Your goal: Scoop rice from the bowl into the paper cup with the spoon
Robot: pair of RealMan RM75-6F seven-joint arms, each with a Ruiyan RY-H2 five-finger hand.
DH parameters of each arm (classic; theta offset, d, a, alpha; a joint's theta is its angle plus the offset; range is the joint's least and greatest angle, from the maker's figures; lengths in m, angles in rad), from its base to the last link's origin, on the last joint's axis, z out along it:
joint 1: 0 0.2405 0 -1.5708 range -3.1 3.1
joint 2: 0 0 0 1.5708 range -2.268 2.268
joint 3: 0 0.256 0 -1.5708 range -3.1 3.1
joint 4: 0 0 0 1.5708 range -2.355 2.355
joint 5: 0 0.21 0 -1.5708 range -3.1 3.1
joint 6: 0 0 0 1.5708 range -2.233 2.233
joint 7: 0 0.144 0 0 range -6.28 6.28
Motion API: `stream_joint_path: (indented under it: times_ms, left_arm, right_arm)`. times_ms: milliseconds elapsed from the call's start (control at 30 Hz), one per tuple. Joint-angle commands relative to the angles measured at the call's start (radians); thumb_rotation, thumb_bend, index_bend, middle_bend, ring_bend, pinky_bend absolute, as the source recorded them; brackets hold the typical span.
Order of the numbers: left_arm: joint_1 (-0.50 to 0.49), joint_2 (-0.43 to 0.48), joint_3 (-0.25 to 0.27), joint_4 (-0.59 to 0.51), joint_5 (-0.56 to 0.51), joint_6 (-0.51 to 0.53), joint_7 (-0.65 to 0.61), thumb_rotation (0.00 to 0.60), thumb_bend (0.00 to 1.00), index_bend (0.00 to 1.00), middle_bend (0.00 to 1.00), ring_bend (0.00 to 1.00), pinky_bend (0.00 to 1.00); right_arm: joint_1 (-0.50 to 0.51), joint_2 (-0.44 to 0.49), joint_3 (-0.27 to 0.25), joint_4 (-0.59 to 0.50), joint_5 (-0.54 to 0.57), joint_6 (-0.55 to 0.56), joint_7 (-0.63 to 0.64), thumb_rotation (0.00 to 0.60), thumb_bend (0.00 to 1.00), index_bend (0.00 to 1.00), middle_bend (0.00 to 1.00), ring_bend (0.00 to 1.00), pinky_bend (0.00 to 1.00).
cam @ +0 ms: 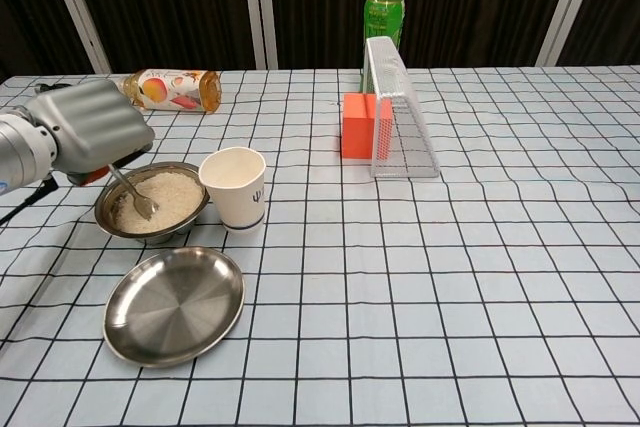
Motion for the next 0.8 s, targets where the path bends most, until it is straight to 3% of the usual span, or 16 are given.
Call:
stream_joint_path:
  times_ms: [33,433,800]
  left_arm:
    - [0.006,-0.011,-0.006,-0.004,-0.021,0.008,-0.002,0.6,0.49,0.55,1.0,1.0,1.0]
    - [0.01,-0.048,-0.002,-0.001,-0.048,0.039,0.025,0.6,0.49,0.55,1.0,1.0,1.0]
    - [0.042,-0.049,-0.021,0.009,-0.046,0.091,-0.037,0.6,0.5,0.55,1.0,1.0,1.0]
  right_arm:
    - [0.0,0.0,0.0,-0.001,-0.001,0.001,-0.002,0.6,0.32,0.0,0.0,0.0,0.0]
    - [0.001,-0.002,0.002,0.001,-0.002,0.002,-0.005,0.6,0.32,0.0,0.0,0.0,0.0]
    - [0.002,-0.003,0.002,0.001,-0.005,0.003,-0.006,0.6,0.32,0.0,0.0,0.0,0.0]
